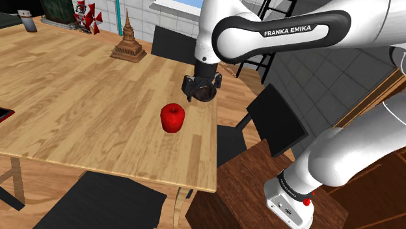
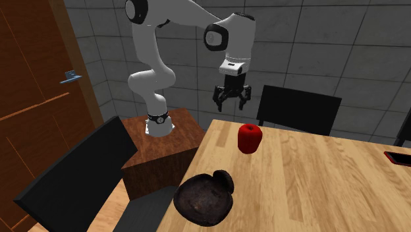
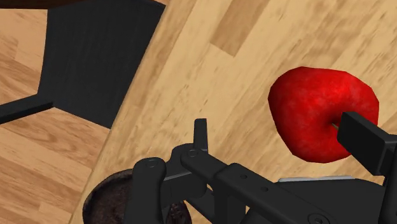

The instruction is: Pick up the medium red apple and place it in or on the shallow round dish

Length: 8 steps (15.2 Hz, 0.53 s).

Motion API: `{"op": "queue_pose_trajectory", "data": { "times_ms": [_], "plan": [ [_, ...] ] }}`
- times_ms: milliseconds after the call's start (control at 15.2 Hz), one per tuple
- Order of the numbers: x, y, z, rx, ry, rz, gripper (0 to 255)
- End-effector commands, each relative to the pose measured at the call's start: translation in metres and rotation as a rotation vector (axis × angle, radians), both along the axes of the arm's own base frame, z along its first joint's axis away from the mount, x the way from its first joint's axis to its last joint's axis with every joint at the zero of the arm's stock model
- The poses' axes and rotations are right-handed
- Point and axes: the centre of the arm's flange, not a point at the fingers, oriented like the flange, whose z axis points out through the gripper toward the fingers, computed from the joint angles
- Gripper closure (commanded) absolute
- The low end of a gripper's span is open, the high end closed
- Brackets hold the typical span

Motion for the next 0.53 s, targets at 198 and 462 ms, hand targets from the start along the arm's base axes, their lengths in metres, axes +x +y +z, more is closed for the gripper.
{"op": "queue_pose_trajectory", "data": {
  "times_ms": [198, 462],
  "plan": [
    [0.034, 0.056, -0.012, 0.001, -0.045, -0.007, 0],
    [0.047, 0.078, -0.021, 0.001, -0.063, -0.009, 0]
  ]
}}
